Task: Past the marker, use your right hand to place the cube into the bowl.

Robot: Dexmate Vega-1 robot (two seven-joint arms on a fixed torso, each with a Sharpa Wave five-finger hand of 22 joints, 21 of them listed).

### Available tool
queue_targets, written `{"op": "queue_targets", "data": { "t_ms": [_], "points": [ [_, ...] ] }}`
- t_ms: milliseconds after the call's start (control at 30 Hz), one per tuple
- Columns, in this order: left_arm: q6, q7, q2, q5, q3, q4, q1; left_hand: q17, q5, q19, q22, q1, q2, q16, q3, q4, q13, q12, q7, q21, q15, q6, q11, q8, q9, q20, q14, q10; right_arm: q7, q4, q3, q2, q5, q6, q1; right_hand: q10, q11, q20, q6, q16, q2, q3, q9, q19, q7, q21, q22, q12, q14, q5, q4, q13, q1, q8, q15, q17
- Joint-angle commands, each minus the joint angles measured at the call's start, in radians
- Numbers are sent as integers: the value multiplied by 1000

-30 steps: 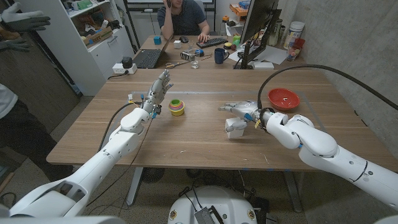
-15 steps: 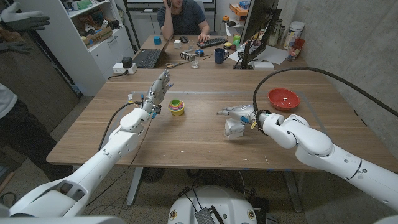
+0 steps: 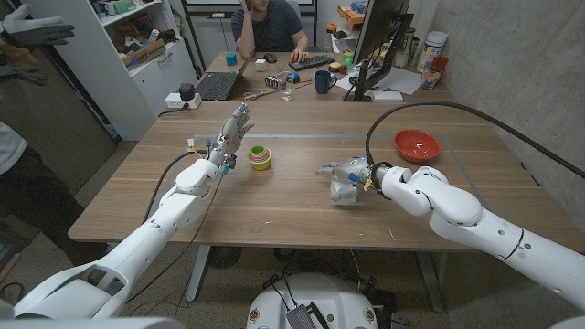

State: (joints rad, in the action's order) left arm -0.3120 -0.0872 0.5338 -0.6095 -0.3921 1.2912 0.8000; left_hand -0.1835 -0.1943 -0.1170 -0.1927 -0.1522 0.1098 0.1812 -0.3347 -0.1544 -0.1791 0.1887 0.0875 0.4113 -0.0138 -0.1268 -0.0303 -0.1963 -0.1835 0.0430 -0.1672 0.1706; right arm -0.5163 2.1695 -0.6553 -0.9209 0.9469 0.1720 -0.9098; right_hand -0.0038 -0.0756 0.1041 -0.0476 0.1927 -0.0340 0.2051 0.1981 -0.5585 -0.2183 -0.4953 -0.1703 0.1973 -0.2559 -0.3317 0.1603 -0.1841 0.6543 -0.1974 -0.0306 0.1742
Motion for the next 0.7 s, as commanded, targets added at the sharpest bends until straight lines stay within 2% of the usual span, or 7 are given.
{"op": "queue_targets", "data": {
  "t_ms": [33,133,200,333,433,633,700],
  "points": [
    [-2,-5,-12,-2,-4,-23,-14,-5,-2,-8,-5,2,-5,5,4,0,-3,5,4,-5,7,-4,2,1,-5,3,-45,12,-46,-30,-11,12,-42,-31,36,25,-33,-55,-37,10,26,13,5,-72,-3,-6,-5,18,-46,17,0,-2,73,-17,-33,5],
    [-3,-6,-16,0,-7,-32,-19,-5,-2,-8,-5,3,-5,5,5,0,-3,5,3,-5,7,-3,1,0,-5,3,-46,12,-36,-41,-6,12,-68,-36,38,96,-37,-131,-115,24,39,4,9,-129,-1,-13,-9,40,-115,38,-7,-4,122,-40,-86,10],
    [-7,-7,-22,0,-7,-42,-23,-5,-2,-8,-5,3,-6,6,5,0,-3,5,3,-5,7,-4,2,1,-5,3,-46,12,-28,-53,-2,12,-99,-53,43,166,-37,-193,-186,34,57,4,12,-165,0,-22,-13,63,-177,45,-13,-7,150,-59,-143,15],
    [-9,-13,-26,0,-10,-56,-33,-5,-2,-8,-6,5,-6,6,6,-1,-3,5,4,-5,8,-4,0,1,-5,3,-46,12,-37,-75,-8,21,-131,-58,62,253,-26,-289,-304,48,73,-4,15,-208,0,-42,-22,90,-287,47,-22,-12,177,-86,-186,24],
    [-12,-13,-30,3,-11,-69,-40,-5,-2,-8,-6,6,-6,6,7,-1,-3,5,3,-5,8,-4,0,0,-5,3,-45,11,-11,-88,-7,20,-152,-71,65,312,-5,-317,-386,51,85,-8,19,-219,17,-53,-27,110,-351,41,-21,-15,207,-105,-192,28],
    [-11,-20,-37,-1,-12,-90,-51,-5,-2,-9,-6,8,-7,6,9,-2,-3,6,3,-5,7,-5,4,1,-5,4,-46,11,0,-122,-9,23,-211,-100,86,406,20,-325,-434,65,111,-4,30,-221,49,-72,-35,143,-464,28,-10,-21,282,-112,-197,38],
    [-11,-21,-36,4,-15,-95,-55,-5,-2,-9,-6,9,-7,6,9,-2,-3,5,4,-5,7,-6,5,1,-5,4,-46,12,3,-124,-14,25,-208,-92,90,457,29,-327,-458,70,122,-7,34,-218,74,-79,-39,163,-503,24,-12,-26,304,-117,-197,43]
  ]
}}
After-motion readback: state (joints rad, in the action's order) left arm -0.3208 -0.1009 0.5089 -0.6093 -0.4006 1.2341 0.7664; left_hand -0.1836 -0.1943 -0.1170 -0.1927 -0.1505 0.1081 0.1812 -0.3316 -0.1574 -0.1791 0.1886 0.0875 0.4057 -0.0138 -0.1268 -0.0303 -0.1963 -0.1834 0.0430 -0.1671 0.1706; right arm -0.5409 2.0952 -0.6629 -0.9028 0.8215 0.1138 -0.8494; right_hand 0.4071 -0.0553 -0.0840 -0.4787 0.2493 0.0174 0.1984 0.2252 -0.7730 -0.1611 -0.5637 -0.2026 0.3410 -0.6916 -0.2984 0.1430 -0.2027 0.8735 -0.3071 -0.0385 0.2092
